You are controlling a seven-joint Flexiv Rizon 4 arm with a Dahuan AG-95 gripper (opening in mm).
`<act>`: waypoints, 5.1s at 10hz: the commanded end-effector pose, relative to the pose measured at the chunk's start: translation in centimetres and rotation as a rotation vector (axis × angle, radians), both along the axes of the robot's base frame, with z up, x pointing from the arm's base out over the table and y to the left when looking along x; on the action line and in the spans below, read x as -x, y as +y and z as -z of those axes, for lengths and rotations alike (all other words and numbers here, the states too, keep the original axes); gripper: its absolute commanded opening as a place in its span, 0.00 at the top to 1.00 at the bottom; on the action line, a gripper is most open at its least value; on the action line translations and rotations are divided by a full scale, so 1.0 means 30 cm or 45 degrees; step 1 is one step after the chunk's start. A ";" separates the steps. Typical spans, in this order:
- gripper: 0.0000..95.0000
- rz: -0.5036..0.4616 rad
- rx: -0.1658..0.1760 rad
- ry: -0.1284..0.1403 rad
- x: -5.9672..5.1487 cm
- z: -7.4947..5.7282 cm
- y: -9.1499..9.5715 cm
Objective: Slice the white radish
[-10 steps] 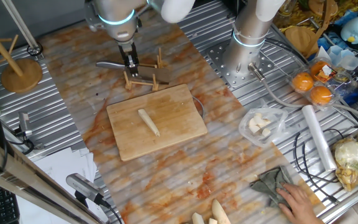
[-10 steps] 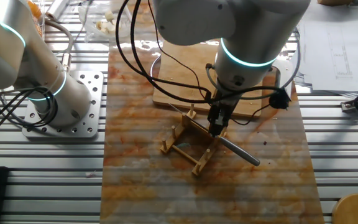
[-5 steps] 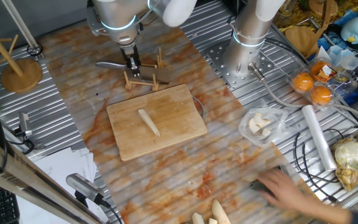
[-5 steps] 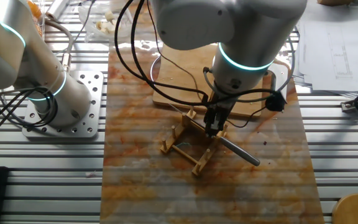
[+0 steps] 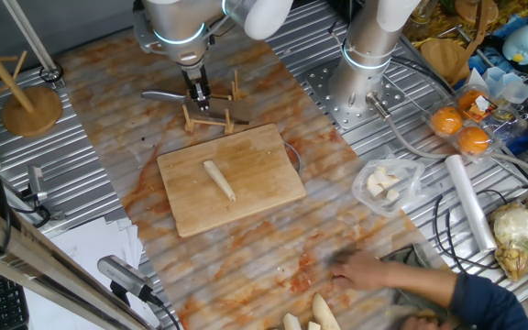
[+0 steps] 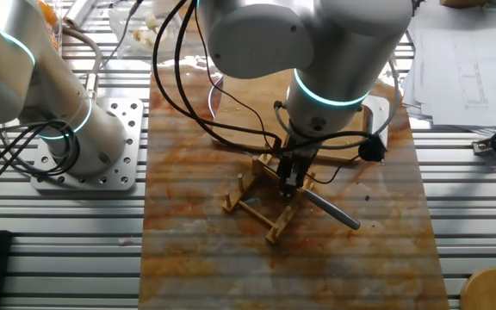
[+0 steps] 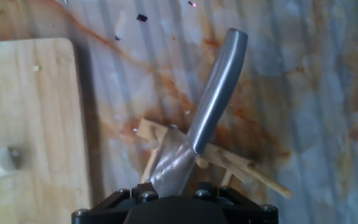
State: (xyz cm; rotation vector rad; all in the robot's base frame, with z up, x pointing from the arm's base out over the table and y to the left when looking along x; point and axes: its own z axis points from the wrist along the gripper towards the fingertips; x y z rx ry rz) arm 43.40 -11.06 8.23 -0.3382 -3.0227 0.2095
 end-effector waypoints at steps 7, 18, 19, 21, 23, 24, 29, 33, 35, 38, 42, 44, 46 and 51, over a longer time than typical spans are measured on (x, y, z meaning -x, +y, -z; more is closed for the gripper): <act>0.60 0.003 -0.008 -0.029 -0.006 0.048 0.007; 0.60 0.046 -0.024 -0.064 -0.038 0.076 0.047; 0.60 0.046 -0.024 -0.065 -0.039 0.077 0.049; 0.60 0.046 -0.025 -0.064 -0.039 0.077 0.050; 0.60 0.045 -0.027 -0.070 -0.046 0.083 0.060; 0.60 0.045 -0.025 -0.074 -0.052 0.087 0.068; 0.80 0.044 -0.022 -0.079 -0.064 0.096 0.087; 0.80 0.045 -0.022 -0.072 -0.063 0.106 0.089; 0.80 0.045 -0.018 -0.069 -0.062 0.118 0.091; 0.80 0.046 -0.011 -0.065 -0.061 0.128 0.093; 0.80 0.045 0.001 -0.070 -0.058 0.159 0.099; 0.80 0.045 -0.001 -0.069 -0.056 0.148 0.092; 1.00 0.044 -0.009 -0.077 -0.055 0.154 0.093; 1.00 0.018 -0.022 -0.070 -0.055 0.128 0.085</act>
